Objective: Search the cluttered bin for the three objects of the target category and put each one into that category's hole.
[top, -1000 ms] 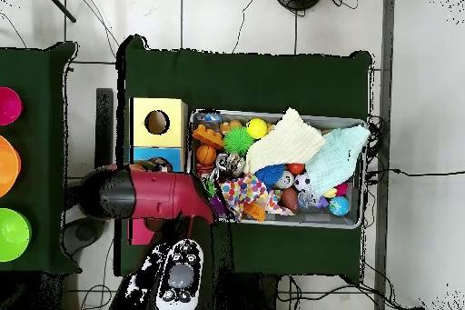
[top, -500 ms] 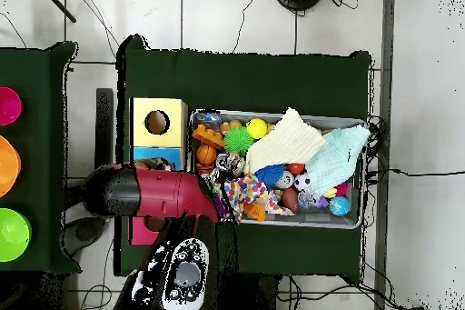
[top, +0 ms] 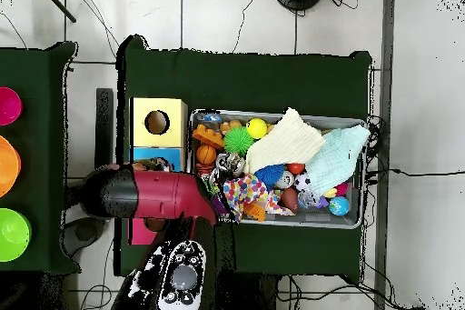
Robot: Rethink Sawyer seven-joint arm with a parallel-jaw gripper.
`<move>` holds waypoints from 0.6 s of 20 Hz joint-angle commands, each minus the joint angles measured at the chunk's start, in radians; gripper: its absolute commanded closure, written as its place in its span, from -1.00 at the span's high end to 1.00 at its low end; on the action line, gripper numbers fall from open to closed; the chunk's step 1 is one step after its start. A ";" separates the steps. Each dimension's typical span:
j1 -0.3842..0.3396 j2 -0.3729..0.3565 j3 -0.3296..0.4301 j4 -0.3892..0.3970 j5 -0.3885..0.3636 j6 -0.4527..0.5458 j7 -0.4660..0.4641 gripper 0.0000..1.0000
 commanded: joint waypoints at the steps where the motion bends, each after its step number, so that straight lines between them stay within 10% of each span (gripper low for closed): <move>1: 0.007 0.006 -0.006 0.077 0.034 0.027 0.273 1.00; 12: 0.021 0.006 -0.016 0.079 0.066 0.034 0.276 1.00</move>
